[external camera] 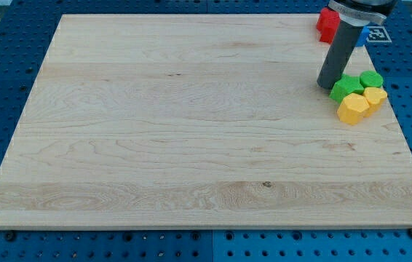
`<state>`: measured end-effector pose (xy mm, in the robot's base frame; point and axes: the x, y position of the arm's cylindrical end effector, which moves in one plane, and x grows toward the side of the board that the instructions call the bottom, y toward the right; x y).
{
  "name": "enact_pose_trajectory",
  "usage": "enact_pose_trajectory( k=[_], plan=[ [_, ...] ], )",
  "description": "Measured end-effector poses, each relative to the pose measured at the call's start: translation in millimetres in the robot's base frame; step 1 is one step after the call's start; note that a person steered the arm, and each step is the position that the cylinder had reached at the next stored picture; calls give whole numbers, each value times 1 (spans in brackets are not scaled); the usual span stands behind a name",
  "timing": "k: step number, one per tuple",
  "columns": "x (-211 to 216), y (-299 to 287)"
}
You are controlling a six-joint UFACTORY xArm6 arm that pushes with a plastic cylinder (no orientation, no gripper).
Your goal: Separate green blocks from yellow blocks
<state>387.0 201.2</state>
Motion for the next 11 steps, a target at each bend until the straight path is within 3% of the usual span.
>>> enact_pose_trajectory(
  k=[3,4,5,6,7,9,11],
  plan=[
    [-19,-16],
    [-58,4],
    [-68,68],
    [-48,115],
    [1,116],
    [23,-18],
    [36,-24]
  ],
)
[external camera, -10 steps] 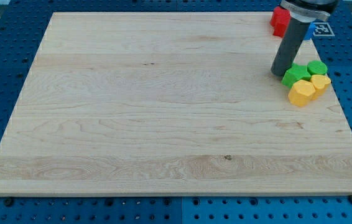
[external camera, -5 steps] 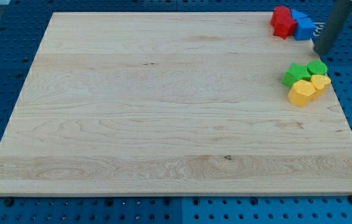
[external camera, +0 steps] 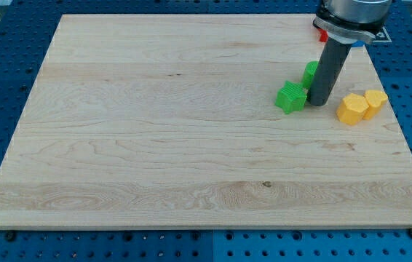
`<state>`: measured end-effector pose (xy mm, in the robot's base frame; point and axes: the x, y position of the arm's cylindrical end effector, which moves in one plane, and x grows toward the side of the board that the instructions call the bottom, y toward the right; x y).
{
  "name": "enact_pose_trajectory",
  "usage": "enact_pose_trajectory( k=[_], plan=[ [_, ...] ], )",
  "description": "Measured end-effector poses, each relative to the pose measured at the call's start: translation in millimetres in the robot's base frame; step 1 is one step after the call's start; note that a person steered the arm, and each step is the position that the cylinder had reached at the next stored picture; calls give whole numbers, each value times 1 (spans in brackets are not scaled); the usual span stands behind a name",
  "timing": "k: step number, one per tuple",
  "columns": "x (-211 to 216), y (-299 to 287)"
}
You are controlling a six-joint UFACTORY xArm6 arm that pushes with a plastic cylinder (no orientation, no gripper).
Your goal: Separate green blocks from yellow blocks
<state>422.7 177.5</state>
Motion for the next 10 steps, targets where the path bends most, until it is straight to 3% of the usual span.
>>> enact_pose_trajectory(
  k=[2,3,4,5,7,8,10],
  plan=[
    [28,-89],
    [23,-80],
    [-6,-26],
    [-34,-42],
    [33,-102],
    [20,-105],
    [-70,-121]
  ],
)
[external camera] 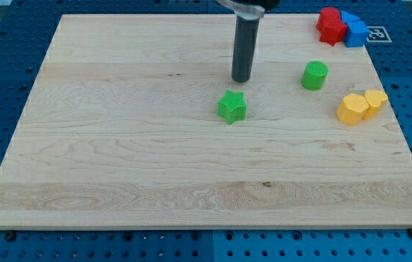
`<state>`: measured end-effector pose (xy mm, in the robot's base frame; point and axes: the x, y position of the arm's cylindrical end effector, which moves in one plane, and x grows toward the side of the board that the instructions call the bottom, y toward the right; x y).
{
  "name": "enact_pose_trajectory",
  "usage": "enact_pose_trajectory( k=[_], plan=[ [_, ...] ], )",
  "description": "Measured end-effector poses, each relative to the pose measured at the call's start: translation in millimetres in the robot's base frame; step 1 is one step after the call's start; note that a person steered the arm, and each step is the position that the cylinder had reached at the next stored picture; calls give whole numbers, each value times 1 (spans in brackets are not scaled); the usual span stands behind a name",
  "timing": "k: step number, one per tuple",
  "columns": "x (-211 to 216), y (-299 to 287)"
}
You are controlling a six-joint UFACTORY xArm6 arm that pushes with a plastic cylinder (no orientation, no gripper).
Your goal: Separate green blocks from yellow blocks
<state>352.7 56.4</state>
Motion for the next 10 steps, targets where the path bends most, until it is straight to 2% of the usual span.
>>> enact_pose_trajectory(
  k=[1,2,3,4,5,6,7,8,9,10],
  plan=[
    [-24,53],
    [-25,127],
    [-22,168],
    [10,127],
    [48,57],
    [62,37],
    [46,56],
    [55,95],
    [97,102],
    [107,96]
  ],
)
